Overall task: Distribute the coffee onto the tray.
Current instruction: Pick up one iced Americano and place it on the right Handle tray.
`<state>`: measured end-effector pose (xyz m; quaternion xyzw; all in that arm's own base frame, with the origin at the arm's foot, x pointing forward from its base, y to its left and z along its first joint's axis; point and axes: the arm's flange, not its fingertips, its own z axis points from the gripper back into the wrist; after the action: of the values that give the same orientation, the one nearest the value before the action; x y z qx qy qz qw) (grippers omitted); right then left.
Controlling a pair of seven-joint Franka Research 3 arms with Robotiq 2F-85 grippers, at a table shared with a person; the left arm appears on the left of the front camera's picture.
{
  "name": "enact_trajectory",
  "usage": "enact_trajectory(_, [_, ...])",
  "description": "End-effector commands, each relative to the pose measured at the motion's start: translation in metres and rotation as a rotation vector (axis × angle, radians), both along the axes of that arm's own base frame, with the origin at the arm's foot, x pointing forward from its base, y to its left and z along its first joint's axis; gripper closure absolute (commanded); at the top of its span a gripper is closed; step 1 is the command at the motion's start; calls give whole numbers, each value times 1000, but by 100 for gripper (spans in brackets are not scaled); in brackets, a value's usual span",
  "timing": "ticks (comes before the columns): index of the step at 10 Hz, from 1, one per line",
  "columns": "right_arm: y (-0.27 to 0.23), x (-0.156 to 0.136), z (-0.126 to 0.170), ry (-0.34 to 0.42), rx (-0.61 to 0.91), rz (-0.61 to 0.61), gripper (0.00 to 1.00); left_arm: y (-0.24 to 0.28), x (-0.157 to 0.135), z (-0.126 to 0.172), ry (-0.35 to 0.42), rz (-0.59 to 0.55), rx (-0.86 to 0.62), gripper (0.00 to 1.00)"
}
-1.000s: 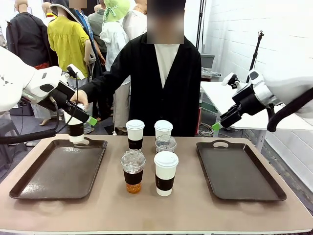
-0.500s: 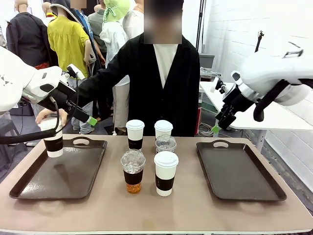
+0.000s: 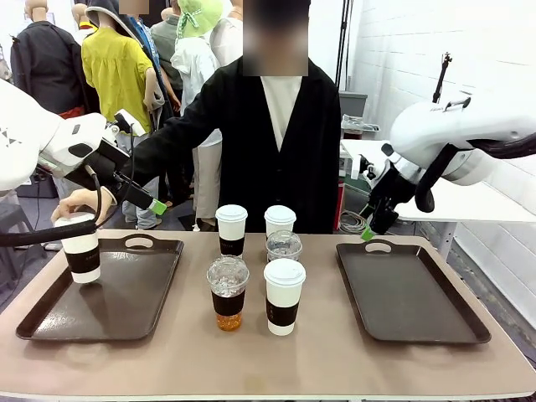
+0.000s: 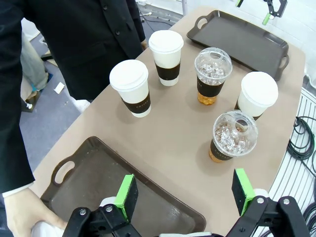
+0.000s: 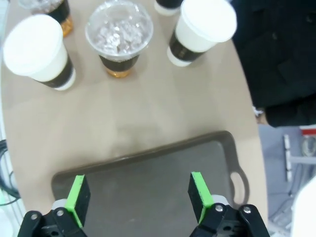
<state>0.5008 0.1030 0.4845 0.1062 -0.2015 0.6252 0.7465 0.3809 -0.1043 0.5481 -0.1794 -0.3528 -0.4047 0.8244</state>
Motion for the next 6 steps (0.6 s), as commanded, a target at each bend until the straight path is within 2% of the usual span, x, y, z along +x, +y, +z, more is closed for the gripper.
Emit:
enact_trajectory(1, [-5,11,-12,20,77,63,0,1,0,0,6,-4,-4,0])
enact_trajectory(6, [-12,10,-52,52,290,82,0,1,0,0,6,-4,-4,0])
